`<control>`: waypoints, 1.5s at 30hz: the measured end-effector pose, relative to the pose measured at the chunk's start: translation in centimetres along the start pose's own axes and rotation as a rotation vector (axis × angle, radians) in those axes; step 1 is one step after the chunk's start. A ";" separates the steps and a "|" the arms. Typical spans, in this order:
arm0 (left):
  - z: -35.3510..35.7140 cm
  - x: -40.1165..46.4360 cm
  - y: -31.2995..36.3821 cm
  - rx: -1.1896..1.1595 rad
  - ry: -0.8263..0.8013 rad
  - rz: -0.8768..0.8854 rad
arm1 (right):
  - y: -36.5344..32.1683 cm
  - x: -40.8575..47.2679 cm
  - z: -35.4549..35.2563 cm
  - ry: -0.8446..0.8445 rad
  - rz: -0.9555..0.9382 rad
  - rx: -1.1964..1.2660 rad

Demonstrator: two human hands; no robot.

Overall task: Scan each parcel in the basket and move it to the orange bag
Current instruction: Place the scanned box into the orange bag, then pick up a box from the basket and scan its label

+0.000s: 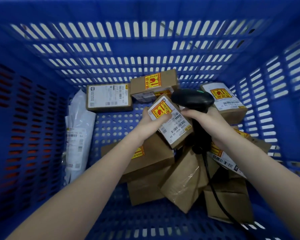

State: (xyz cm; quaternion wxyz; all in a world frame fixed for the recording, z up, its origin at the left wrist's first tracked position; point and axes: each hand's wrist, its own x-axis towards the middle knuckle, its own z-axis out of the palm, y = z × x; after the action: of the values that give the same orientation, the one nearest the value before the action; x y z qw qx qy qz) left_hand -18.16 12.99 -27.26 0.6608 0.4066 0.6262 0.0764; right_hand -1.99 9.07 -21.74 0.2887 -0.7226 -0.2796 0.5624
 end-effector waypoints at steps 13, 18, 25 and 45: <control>-5.6 -14.5 9.7 -0.148 0.055 0.369 | -11.5 -13.0 -1.0 0.052 -0.292 0.067; -8.4 -23.3 13.4 -0.164 0.035 0.515 | -16.0 -20.8 -0.9 0.008 -0.426 0.204; -10.2 -33.8 15.3 -0.131 0.091 0.711 | -19.8 -29.6 -1.4 0.013 -0.612 0.222; -10.6 -46.5 18.3 -0.112 0.487 1.055 | -22.4 -41.2 -2.0 0.052 -0.678 0.057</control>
State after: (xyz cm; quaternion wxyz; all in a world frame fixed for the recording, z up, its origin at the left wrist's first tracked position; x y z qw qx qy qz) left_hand -29.63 1.38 21.12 0.3908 0.5987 0.4678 0.5195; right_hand -10.53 -5.95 21.88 0.4864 -0.5943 -0.4806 0.4233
